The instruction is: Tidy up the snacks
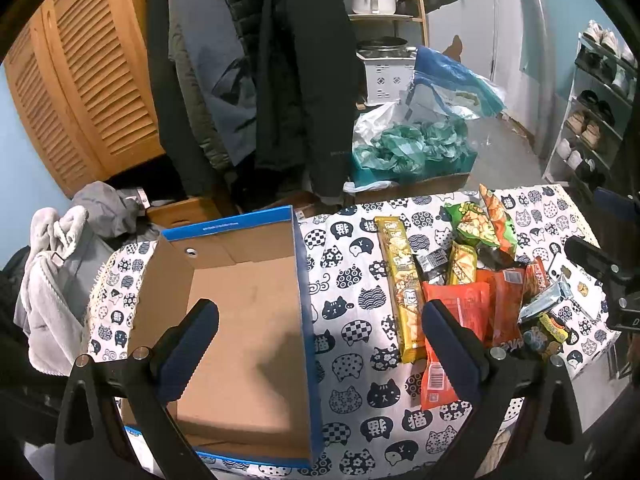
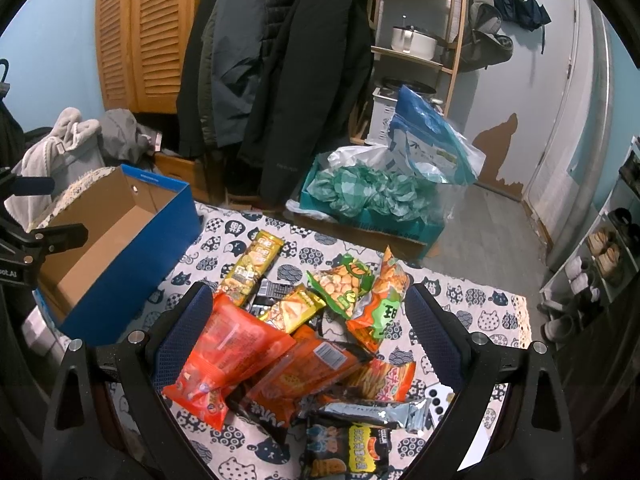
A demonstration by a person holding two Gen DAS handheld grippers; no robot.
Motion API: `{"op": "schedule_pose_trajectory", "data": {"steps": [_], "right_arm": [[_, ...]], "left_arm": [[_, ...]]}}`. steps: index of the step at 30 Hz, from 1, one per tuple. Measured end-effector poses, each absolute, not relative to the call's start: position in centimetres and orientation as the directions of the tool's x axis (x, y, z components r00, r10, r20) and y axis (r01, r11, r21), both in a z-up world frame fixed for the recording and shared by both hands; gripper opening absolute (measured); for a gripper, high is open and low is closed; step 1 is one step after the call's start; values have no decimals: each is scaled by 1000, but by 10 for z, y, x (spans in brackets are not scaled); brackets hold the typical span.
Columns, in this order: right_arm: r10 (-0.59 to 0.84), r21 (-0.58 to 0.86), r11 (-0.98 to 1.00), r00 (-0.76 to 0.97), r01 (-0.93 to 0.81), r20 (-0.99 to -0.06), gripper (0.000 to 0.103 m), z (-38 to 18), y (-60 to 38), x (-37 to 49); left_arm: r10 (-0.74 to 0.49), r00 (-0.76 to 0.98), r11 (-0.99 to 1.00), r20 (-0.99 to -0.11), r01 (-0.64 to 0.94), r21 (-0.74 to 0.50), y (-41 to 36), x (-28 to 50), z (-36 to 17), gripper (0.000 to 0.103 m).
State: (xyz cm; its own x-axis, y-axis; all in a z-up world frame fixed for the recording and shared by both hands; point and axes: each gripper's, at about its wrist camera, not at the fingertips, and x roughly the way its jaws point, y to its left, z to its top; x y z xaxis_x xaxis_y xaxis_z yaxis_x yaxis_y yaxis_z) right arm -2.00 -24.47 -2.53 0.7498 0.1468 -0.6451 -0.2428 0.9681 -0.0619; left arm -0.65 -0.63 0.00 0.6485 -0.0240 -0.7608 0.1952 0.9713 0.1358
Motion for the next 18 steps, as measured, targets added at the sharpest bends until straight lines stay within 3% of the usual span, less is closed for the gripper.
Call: {"op": "schedule_pose_trajectory", "data": {"steps": [18], "right_arm": [[151,-61,967,750,-247,-644,95,-28,-252,-23]], "left_arm": [[-24,648,971,-761,195,136,-6,-7,0,102]]}}
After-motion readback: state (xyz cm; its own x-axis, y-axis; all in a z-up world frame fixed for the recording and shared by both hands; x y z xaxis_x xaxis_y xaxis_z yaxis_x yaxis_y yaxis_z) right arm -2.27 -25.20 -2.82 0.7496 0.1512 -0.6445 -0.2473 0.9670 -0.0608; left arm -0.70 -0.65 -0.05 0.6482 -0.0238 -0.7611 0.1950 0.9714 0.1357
